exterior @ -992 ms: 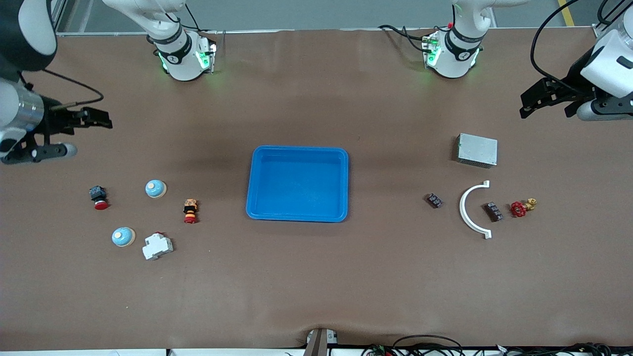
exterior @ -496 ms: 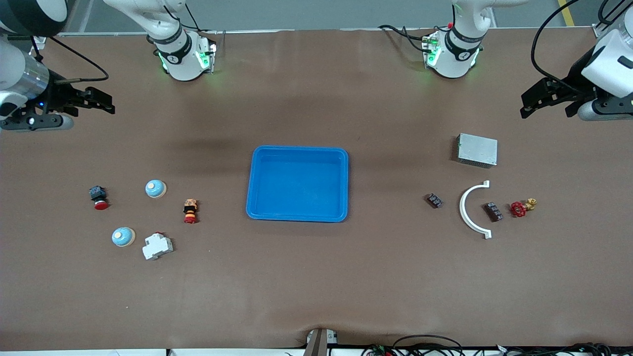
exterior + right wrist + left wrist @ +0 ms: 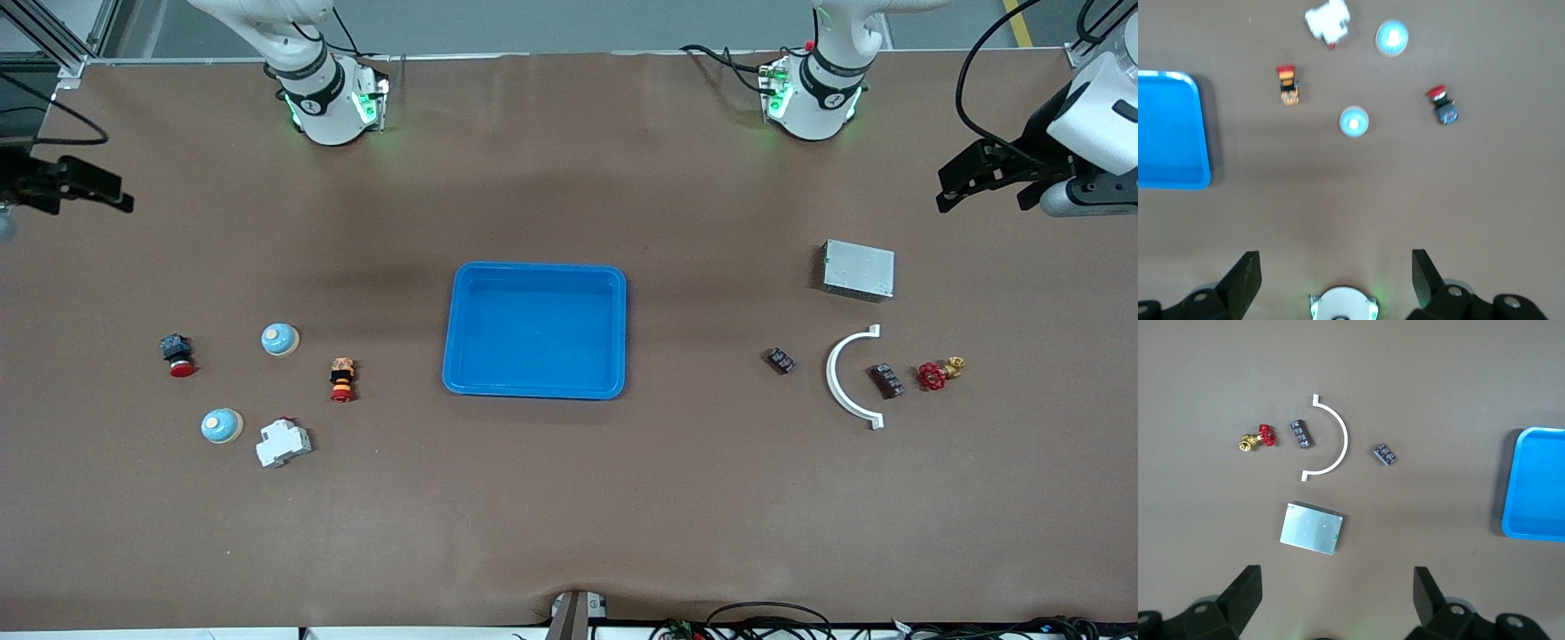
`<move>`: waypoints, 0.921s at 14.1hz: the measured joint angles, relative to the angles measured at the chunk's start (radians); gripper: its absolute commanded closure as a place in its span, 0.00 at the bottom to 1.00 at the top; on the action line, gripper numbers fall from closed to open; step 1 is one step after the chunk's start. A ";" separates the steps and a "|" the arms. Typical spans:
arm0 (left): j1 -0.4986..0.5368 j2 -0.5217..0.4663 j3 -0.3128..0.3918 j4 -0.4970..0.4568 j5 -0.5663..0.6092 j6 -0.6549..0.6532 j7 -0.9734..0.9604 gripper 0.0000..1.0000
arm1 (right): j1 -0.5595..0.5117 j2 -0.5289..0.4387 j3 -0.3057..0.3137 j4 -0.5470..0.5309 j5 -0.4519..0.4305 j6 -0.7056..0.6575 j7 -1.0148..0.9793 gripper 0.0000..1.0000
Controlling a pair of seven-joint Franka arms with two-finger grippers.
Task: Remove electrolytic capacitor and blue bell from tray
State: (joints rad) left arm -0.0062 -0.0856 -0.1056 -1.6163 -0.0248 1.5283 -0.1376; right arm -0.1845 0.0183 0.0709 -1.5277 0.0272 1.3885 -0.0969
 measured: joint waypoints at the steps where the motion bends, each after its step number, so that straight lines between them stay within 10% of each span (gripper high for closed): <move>1: 0.000 0.000 0.000 0.000 0.000 0.000 0.000 0.00 | -0.007 0.032 0.000 0.043 0.000 -0.001 0.000 0.00; 13: 0.000 0.000 0.000 0.000 0.000 0.000 0.000 0.00 | -0.043 0.133 -0.016 0.108 0.000 0.072 0.001 0.00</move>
State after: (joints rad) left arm -0.0061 -0.0857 -0.1056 -1.6163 -0.0248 1.5281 -0.1376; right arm -0.2276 0.1508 0.0545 -1.4195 0.0270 1.4602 -0.0963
